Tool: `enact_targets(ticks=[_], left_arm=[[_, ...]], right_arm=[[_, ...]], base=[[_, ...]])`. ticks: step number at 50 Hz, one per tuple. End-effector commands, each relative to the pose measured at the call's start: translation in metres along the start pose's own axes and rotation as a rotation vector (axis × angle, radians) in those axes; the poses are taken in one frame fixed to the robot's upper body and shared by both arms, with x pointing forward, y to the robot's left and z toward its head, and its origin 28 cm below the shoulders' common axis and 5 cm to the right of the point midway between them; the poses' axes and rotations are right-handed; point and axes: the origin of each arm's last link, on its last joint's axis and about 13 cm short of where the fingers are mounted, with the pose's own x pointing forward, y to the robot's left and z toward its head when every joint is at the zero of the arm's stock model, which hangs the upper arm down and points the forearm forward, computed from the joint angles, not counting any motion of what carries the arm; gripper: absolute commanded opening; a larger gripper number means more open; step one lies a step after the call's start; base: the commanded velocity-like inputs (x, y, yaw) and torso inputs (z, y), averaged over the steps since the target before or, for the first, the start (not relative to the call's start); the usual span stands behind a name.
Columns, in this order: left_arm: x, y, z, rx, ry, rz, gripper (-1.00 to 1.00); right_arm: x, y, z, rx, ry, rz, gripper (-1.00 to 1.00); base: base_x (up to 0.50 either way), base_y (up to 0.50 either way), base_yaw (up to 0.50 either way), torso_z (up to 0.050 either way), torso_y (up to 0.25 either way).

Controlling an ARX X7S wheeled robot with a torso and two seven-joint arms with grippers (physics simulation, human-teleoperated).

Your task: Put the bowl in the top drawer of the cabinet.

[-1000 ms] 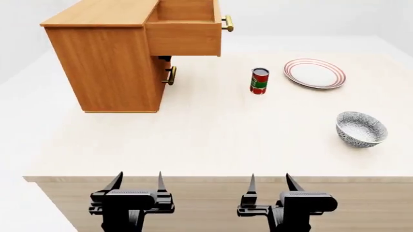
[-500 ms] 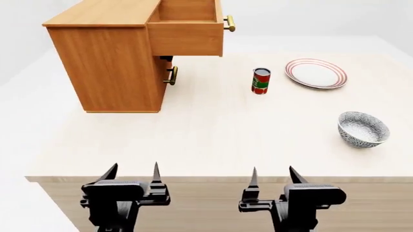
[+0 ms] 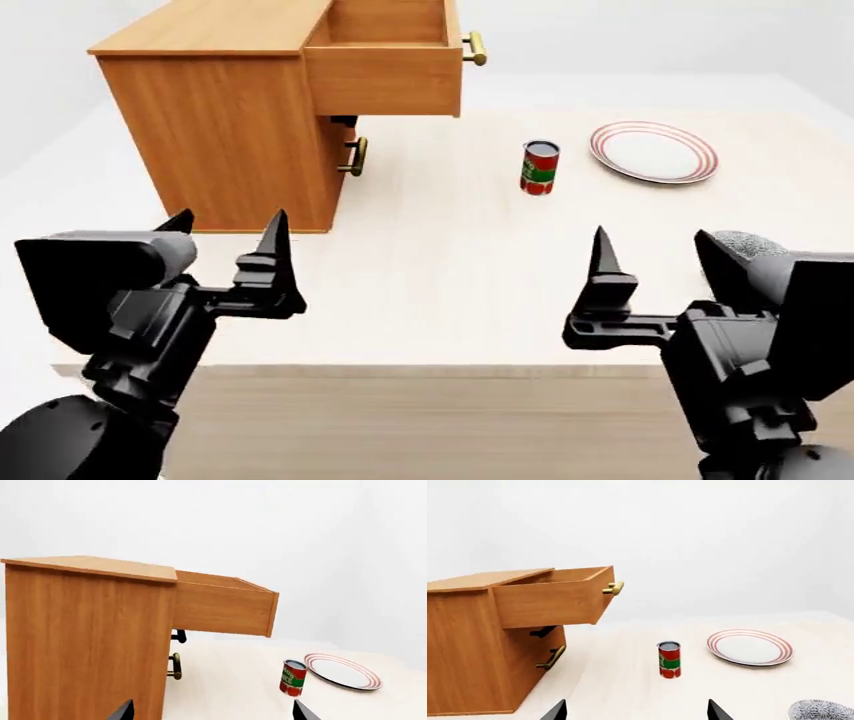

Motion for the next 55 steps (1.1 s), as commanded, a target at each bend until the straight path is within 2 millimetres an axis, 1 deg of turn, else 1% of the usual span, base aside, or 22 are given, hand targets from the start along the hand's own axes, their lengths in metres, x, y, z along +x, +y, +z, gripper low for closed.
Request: enact_targets(ticks=[1,5,12,16,26,31,35,38,44,53,55], left_arm=[[0.011,0.005,0.066,0.035,-0.057,-0.139,1.00],[0.018,0.008,0.084,0.057,-0.087,-0.142,1.00],[0.027,0.010,0.114,0.039,-0.116,-0.151,1.00],[0.028,0.008,0.133,0.041,-0.135,-0.179,1.00],[0.023,0.007,0.152,0.074,-0.153,-0.209,1.00],[0.019,0.005,0.162,0.082,-0.178,-0.225,1.00],[0.014,0.004,0.166,0.091,-0.195,-0.230,1.00],[0.014,0.004,0.168,0.089,-0.204,-0.225,1.00],[0.022,0.006,0.162,0.078,-0.207,-0.209,1.00],[0.014,0.004,0.166,0.073,-0.210,-0.207,1.00],[0.015,0.004,0.166,0.073,-0.212,-0.209,1.00]], right_arm=[[-0.015,-0.007,0.068,-0.156,-0.006,0.049,1.00],[-0.010,-0.009,0.080,-0.167,0.001,0.048,1.00],[-0.001,-0.012,0.112,-0.207,-0.031,0.052,1.00],[0.002,-0.014,0.130,-0.225,-0.049,0.058,1.00],[0.003,-0.019,0.155,-0.261,-0.062,0.057,1.00],[0.003,-0.020,0.163,-0.271,-0.069,0.063,1.00],[0.004,-0.019,0.166,-0.251,-0.079,0.077,1.00],[0.006,-0.019,0.168,-0.249,-0.080,0.082,1.00],[0.006,-0.019,0.169,-0.254,-0.082,0.084,1.00],[0.006,-0.020,0.171,-0.253,-0.086,0.076,1.00],[0.007,-0.021,0.172,-0.253,-0.084,0.072,1.00]], base=[[0.00,0.00,0.00,0.000,0.000],[0.05,0.00,0.00,0.000,0.000],[0.15,0.00,0.00,0.000,0.000],[0.19,0.00,0.00,0.000,0.000],[0.20,0.00,0.00,0.000,0.000],[0.20,0.00,0.00,0.000,0.000],[0.21,0.00,0.00,0.000,0.000],[0.21,0.04,0.00,0.000,0.000],[0.21,0.15,0.00,0.000,0.000],[0.21,0.16,0.00,0.000,0.000],[0.21,0.12,0.00,0.000,0.000]])
